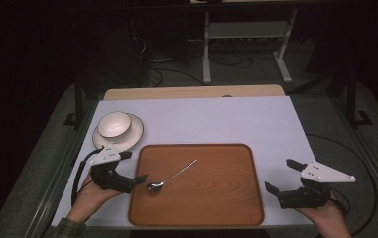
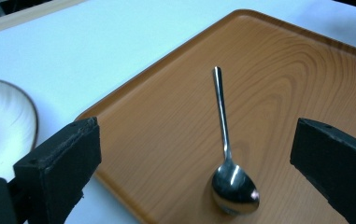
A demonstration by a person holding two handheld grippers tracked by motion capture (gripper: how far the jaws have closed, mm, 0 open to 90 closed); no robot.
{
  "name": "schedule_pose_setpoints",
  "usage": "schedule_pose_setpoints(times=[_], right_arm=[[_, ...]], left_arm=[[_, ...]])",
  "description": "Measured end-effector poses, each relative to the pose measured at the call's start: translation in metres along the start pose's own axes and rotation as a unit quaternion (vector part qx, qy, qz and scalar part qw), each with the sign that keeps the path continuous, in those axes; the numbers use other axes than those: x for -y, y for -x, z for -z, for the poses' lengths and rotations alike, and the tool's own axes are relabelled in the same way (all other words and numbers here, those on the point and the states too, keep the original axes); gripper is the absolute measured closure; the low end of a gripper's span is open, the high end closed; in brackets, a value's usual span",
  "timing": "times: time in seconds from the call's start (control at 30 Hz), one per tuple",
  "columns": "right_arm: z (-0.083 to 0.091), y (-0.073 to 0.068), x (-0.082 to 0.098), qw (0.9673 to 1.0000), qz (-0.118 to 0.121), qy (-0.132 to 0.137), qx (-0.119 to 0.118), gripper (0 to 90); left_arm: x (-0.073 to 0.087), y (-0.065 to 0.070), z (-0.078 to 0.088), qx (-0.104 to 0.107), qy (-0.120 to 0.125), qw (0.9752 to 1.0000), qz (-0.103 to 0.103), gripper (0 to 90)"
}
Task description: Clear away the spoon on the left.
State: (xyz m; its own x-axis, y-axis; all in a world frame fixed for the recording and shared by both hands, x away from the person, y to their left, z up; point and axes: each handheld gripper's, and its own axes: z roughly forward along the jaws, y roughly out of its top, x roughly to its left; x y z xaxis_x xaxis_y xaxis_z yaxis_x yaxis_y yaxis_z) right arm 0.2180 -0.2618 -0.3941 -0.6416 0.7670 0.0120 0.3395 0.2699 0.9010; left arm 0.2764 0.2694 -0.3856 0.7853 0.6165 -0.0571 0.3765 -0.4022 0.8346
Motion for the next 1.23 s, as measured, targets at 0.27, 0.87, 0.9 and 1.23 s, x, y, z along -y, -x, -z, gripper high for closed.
schedule_pose_setpoints(times=[0.27,0.87,0.9,1.23], right_arm=[[0.0,-0.001,0.0,1.0,0.001,-0.001,0.0,0.0],[0.004,-0.001,0.008,1.0,-0.004,-0.004,0.0,0.0],[0.003,-0.001,0.008,1.0,-0.004,-0.004,0.0,0.0],[0.003,0.0,0.009,1.0,-0.005,-0.005,0.0,0.0]], left_arm=[[0.013,-0.006,0.015,-0.017,-0.002,0.9998,0.005,1.5],[0.038,-0.017,0.038,-0.04,-0.003,0.9991,0.013,1.6],[0.038,-0.017,0.039,-0.04,-0.001,0.9991,0.015,1.6],[0.037,-0.015,0.036,-0.036,-0.005,0.9993,0.007,1.6]])
